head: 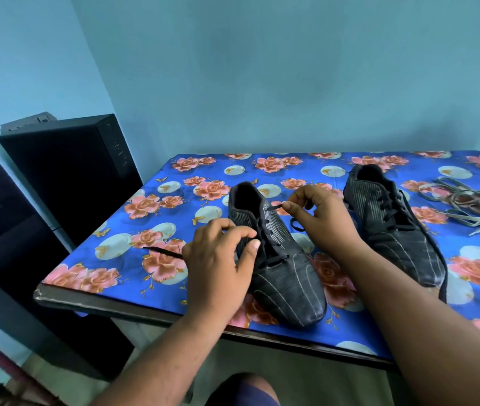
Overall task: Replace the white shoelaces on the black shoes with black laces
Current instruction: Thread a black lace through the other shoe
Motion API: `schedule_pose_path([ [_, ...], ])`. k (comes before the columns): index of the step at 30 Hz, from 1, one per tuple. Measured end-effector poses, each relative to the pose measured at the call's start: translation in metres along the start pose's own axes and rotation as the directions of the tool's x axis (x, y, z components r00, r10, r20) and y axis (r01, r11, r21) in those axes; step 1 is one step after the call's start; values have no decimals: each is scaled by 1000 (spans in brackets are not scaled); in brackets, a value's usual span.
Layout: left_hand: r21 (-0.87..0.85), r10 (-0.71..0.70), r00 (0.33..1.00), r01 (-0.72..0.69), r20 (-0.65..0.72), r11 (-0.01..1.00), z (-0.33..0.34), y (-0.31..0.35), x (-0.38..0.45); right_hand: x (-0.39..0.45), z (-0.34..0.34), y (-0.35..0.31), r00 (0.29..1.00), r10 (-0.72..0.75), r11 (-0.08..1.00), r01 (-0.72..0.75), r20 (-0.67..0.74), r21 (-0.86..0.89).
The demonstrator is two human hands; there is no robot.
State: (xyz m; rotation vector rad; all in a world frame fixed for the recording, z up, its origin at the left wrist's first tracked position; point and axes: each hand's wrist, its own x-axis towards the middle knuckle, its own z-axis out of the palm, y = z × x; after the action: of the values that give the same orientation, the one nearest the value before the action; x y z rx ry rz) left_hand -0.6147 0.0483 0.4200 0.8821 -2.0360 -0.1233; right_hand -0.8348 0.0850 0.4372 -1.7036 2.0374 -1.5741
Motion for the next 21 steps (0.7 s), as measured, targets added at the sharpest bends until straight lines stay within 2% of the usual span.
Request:
schedule_pose_path([
  [3, 19, -9, 999, 9, -38, 1000, 2, 5, -3, -3, 0, -1, 998, -31, 998, 28, -57, -63],
  [6, -8, -38, 999, 38, -14, 999, 4, 6, -3, -4, 0, -3, 994, -64, 995, 56, -88, -84],
  [11, -71, -59, 998, 59, 4, 996, 1, 0, -1, -5, -2, -7, 992, -113, 990, 107, -55, -91],
  [13, -91, -60, 998, 59, -12, 994, -2, -3, -3, -4, -3, -8, 997, -67, 994, 65, -27, -85],
  [15, -154, -107, 994, 102, -24, 983, -5, -8, -5, 1, -6, -14, 997, 53, 995, -49, 51, -81],
  [16, -186, -144, 990, 141, -3, 972, -7, -12, -7, 2, -9, -18, 984, 132, 988, -122, 116, -95],
  [18, -199, -206, 969, 231, 135, 952, -13, -16, -8, -5, -18, -26, 925, 264, 962, -233, 274, -141],
  [21, -27, -248, 894, 278, 374, 960, -22, -17, -10, -27, -26, -30, 879, 289, 952, -221, 378, -213],
])
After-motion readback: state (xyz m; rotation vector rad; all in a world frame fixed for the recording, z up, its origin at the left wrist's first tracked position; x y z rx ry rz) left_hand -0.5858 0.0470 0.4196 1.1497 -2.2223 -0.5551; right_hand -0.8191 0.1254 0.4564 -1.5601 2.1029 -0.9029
